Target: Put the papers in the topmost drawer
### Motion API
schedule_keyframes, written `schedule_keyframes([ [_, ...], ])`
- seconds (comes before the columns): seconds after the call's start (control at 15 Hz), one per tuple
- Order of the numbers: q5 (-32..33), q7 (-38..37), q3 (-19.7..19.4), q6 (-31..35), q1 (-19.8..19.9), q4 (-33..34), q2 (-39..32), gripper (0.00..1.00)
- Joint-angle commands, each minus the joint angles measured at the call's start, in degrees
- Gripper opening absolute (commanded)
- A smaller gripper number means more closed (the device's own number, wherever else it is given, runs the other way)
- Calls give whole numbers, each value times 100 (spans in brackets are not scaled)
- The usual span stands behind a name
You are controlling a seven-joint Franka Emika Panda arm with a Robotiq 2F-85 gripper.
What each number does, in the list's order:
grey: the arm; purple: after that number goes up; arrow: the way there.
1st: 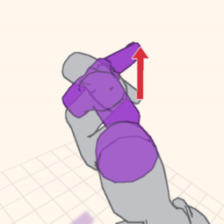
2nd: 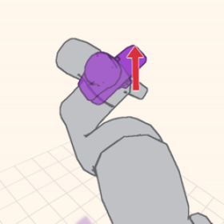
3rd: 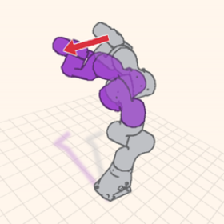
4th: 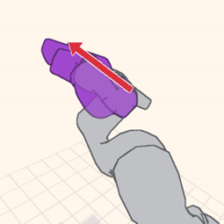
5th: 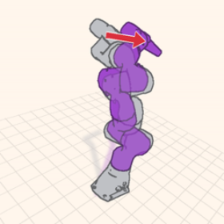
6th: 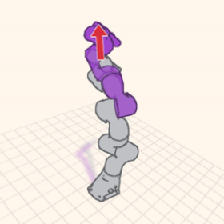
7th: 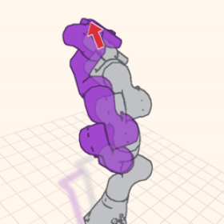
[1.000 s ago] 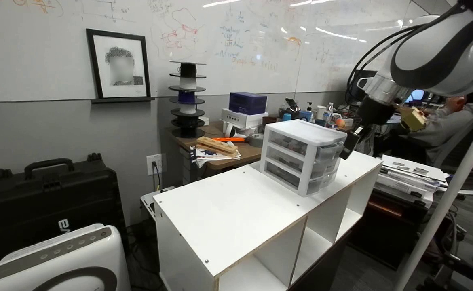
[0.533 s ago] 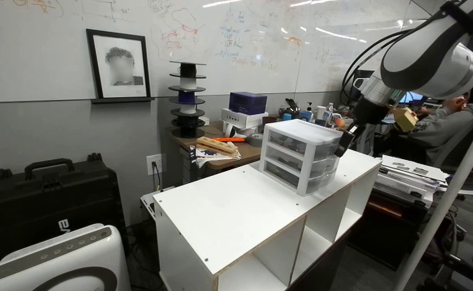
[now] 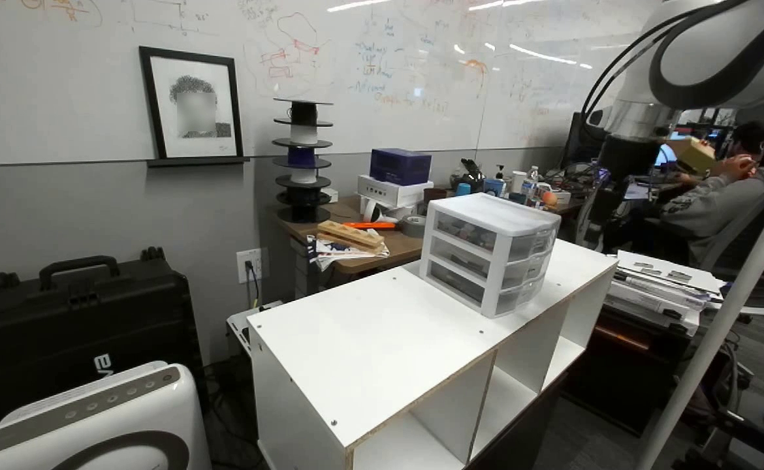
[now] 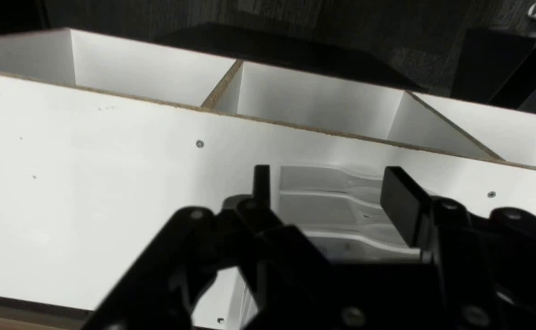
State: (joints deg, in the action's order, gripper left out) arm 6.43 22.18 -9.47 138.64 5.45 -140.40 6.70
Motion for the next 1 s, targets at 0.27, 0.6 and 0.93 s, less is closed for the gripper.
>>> schedule_keyframes([
  [0.27,-254,46,-19,-2139,-32,249,1439,100],
  [0.6,-242,-33,-50,-2173,-25,268,1569,100],
  [0.93,-243,-31,-49,-2169,-21,223,1487,100],
])
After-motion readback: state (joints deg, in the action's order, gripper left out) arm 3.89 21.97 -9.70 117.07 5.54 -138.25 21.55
